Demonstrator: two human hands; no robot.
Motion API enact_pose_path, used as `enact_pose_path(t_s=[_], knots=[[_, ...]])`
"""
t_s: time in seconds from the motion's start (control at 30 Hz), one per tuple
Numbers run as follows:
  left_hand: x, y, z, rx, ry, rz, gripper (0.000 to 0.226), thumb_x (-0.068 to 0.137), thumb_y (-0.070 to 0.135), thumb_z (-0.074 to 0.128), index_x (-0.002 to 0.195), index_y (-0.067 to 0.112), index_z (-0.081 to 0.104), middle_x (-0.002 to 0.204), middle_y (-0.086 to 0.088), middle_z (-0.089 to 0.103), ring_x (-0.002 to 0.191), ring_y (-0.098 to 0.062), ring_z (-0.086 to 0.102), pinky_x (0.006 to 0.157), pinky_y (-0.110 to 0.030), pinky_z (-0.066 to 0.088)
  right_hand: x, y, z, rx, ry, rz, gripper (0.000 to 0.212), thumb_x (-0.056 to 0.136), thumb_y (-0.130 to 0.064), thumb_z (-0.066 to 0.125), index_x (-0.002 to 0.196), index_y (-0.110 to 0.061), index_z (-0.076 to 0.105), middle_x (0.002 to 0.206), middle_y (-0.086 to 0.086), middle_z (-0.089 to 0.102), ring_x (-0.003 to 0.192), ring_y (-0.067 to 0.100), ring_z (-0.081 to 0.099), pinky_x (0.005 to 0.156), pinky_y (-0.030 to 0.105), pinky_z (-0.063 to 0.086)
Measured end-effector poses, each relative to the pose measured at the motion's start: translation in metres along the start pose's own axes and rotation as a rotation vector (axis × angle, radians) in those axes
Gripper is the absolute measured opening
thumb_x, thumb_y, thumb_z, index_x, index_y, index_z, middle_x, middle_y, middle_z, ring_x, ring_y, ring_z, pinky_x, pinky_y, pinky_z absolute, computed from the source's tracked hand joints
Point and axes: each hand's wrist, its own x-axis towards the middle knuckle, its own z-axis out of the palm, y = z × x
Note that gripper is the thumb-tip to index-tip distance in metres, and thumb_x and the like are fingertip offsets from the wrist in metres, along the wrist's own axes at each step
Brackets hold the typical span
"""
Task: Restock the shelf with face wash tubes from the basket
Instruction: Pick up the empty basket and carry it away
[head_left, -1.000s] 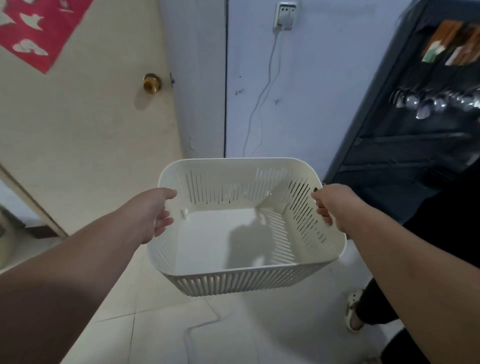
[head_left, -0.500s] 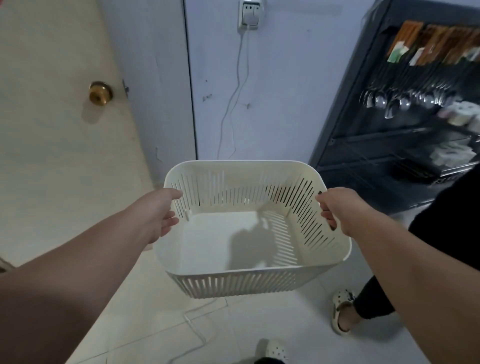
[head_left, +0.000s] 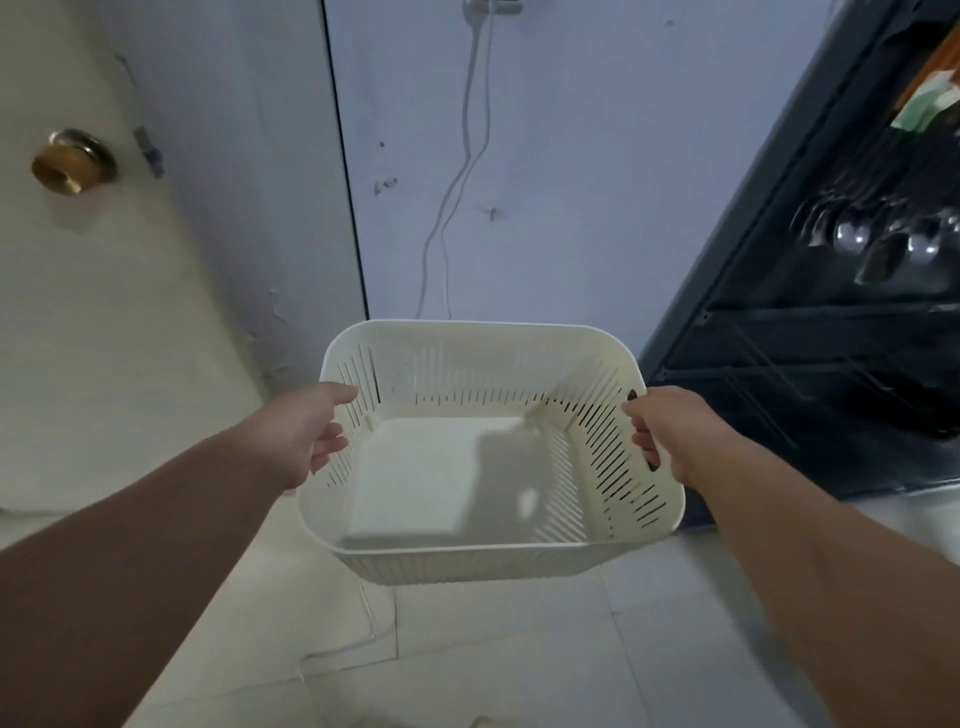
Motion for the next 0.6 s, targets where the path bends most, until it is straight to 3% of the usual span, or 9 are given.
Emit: enact_pose_path(t_s=[0.13,0.27,0.43,0.6], knots=[[0.025,0.012,0.038,0.027,-0.008,-0.005,0.056,0.086,0.035,0.063,0.13,0.003,0.051,0.079,-0.004,0.049,0.067,-0.016,0.05,0.078,-0.032,0.035,0.052,-0.011,-0.009,-0.015,-0.027,0.002,0.018,0.089,-0.015,0.058,0.105,-0.007,0.062,0.082,0.01,0.051,0.071,0.021,0.044,0.056,0.033,0.038],[0.058,0.024,0.067,0.052,0.003,0.007,0.047,0.088,0.028,0.063,0.124,0.0,0.053,0.08,-0.006,0.046,0.069,-0.017,0.046,0.088,-0.034,0.044,0.096,-0.017,-0.01,-0.009,-0.039,0.014,0.018,0.09,-0.016,0.058,0.105,-0.008,0.062,0.081,0.008,0.052,0.071,0.02,0.046,0.056,0.033,0.039],[0.097,0.041,0.098,0.123,-0.024,-0.017,0.027,0.091,0.023,0.06,0.111,0.008,0.051,0.102,-0.012,0.051,0.095,-0.025,0.048,0.073,-0.031,0.045,0.15,-0.024,-0.001,-0.017,-0.036,0.055,0.017,0.091,-0.016,0.056,0.104,-0.007,0.063,0.076,0.007,0.049,0.066,0.019,0.043,0.054,0.032,0.037],[0.149,0.055,0.123,0.156,-0.124,-0.047,0.019,0.091,0.019,0.06,0.106,0.009,0.054,0.097,-0.006,0.049,0.087,-0.02,0.045,0.066,-0.027,0.04,0.205,-0.027,0.014,-0.02,-0.033,0.104,0.012,0.092,-0.018,0.057,0.1,-0.01,0.063,0.074,0.005,0.052,0.065,0.018,0.046,0.056,0.031,0.041]])
